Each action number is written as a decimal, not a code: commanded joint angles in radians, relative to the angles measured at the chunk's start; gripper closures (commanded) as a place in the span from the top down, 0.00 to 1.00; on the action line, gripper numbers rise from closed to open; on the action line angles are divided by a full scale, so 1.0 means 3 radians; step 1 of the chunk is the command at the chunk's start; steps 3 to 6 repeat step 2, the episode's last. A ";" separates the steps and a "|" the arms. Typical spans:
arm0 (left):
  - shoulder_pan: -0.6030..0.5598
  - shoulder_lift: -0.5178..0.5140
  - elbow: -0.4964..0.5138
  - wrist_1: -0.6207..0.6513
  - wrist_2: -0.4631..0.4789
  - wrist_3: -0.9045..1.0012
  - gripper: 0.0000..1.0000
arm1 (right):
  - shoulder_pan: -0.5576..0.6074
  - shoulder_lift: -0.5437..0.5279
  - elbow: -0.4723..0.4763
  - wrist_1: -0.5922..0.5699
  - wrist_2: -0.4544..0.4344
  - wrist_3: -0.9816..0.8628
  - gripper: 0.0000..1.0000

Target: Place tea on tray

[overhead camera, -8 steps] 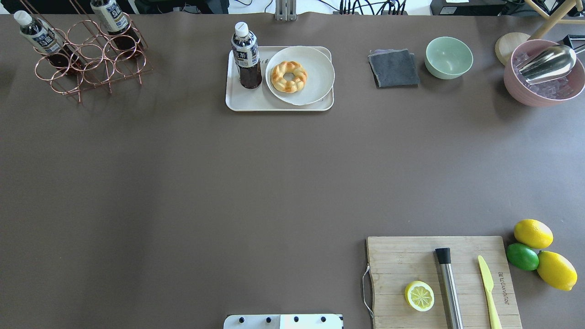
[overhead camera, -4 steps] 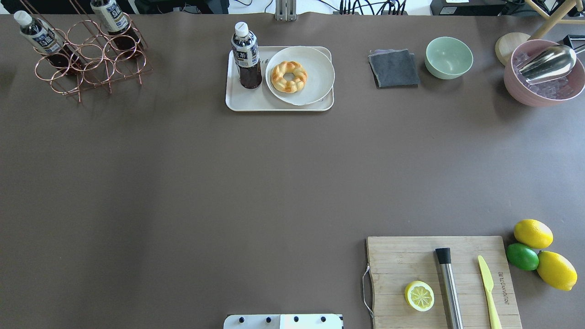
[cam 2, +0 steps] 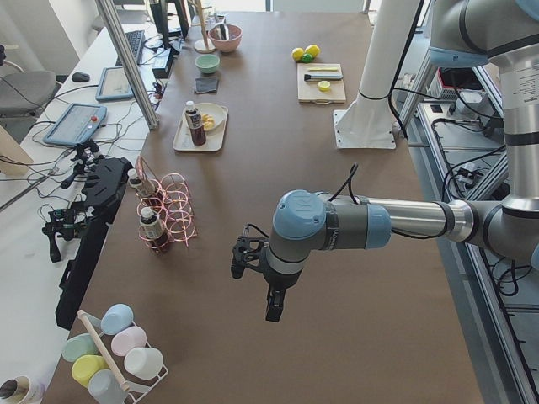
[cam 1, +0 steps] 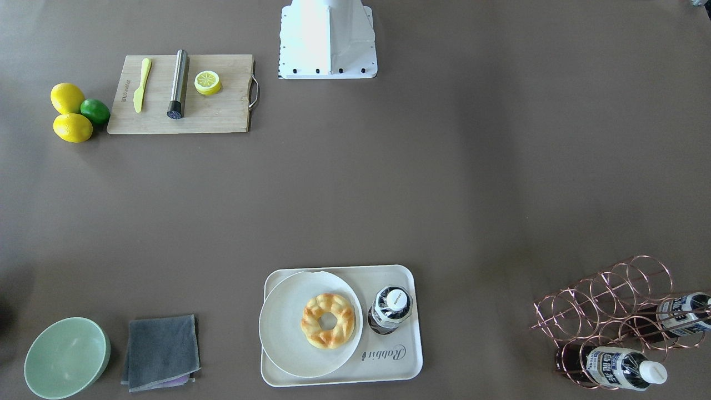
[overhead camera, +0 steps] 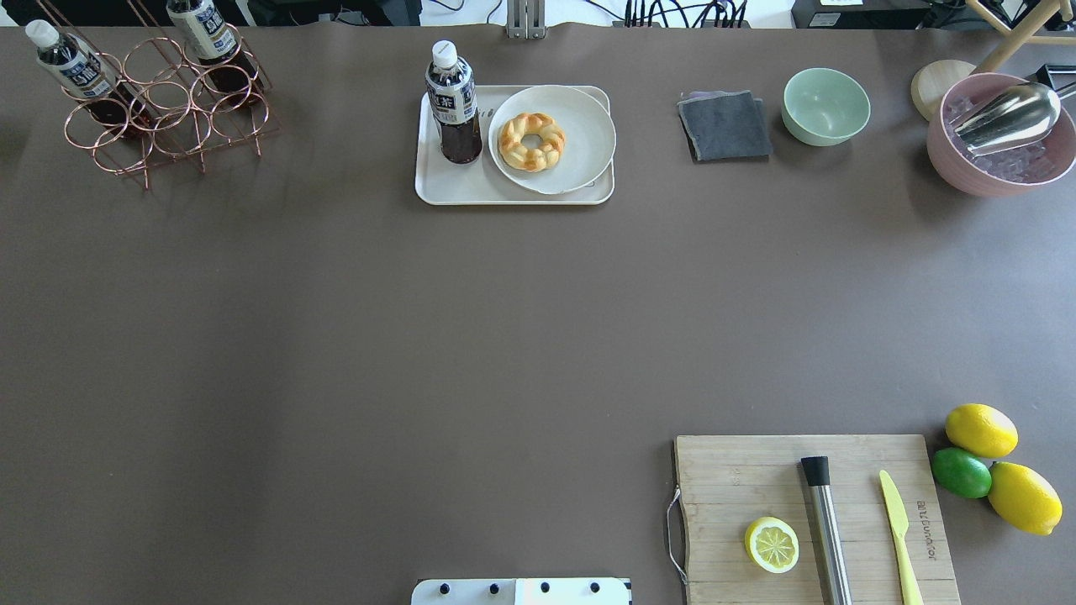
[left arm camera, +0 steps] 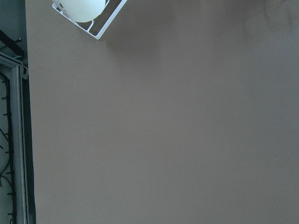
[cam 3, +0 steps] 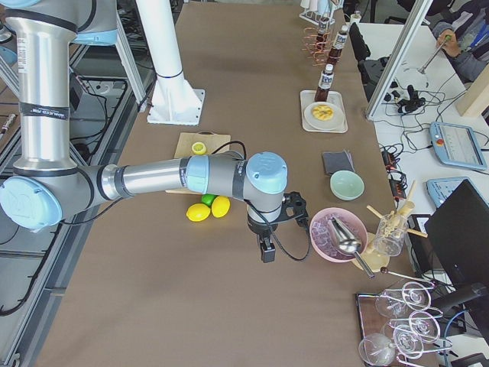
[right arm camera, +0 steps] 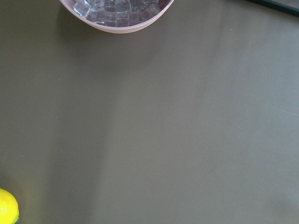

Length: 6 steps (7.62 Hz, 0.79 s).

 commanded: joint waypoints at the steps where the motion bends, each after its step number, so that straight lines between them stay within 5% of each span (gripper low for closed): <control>1: -0.0004 0.0006 0.0001 -0.0017 -0.0003 0.0006 0.97 | -0.0018 0.0007 -0.0010 0.0002 0.0007 0.0001 1.00; 6: -0.0004 0.0001 0.0001 -0.0022 0.0002 0.0011 0.97 | -0.0023 0.0007 -0.0010 0.0002 0.0012 0.0001 1.00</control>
